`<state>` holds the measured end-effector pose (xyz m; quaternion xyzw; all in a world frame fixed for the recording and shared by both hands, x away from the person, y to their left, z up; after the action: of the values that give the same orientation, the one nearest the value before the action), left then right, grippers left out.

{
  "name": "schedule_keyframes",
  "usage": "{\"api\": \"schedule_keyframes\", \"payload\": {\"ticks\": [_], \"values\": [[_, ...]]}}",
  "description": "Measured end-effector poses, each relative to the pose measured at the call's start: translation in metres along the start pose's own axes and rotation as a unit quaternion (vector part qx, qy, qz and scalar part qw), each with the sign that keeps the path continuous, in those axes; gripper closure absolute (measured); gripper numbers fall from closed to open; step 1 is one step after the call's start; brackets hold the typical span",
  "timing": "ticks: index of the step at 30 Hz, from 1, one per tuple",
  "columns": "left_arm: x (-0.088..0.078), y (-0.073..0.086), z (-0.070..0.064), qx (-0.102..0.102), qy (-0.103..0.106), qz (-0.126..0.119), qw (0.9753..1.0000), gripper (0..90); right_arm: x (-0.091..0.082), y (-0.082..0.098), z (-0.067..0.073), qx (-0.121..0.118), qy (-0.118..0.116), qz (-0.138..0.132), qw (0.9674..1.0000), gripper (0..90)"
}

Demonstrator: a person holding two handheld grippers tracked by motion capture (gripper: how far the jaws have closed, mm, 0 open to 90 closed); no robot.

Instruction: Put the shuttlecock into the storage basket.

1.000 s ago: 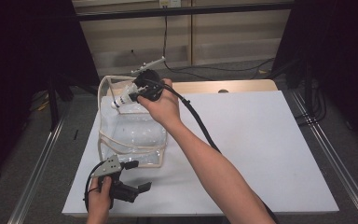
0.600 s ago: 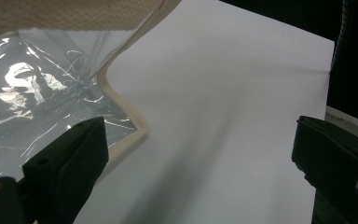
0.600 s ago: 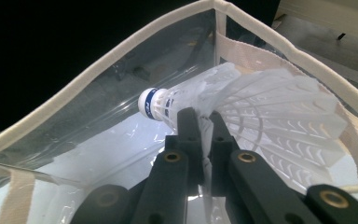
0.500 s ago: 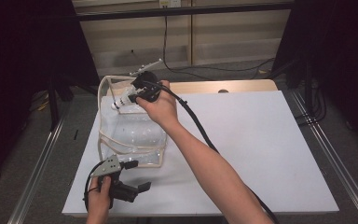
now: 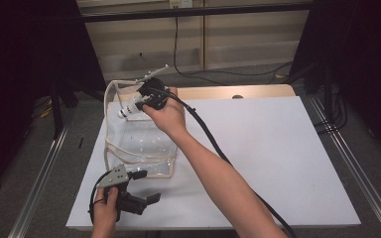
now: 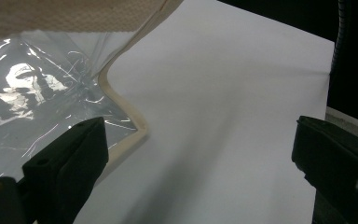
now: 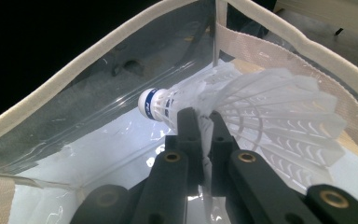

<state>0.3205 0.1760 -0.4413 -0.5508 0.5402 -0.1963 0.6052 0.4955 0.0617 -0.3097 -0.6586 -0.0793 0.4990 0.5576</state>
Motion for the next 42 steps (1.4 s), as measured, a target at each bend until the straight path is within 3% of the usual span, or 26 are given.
{"api": "schedule_keyframes", "payload": {"ticks": [42], "values": [[0.000,-0.001,0.000,0.002,0.003,-0.001,1.0000,3.8,0.026,0.005,0.007,0.015,-0.006,0.011,0.9998,87.8]]}}
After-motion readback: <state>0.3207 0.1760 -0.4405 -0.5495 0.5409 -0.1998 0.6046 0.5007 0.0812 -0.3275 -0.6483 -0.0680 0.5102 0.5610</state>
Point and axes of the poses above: each handheld gripper's, and its own axes: x roughly forward along the jaws, y roughly out of its underside, z roughly to its left, the point moved 4 cm from there along x, roughly forward along the jaws
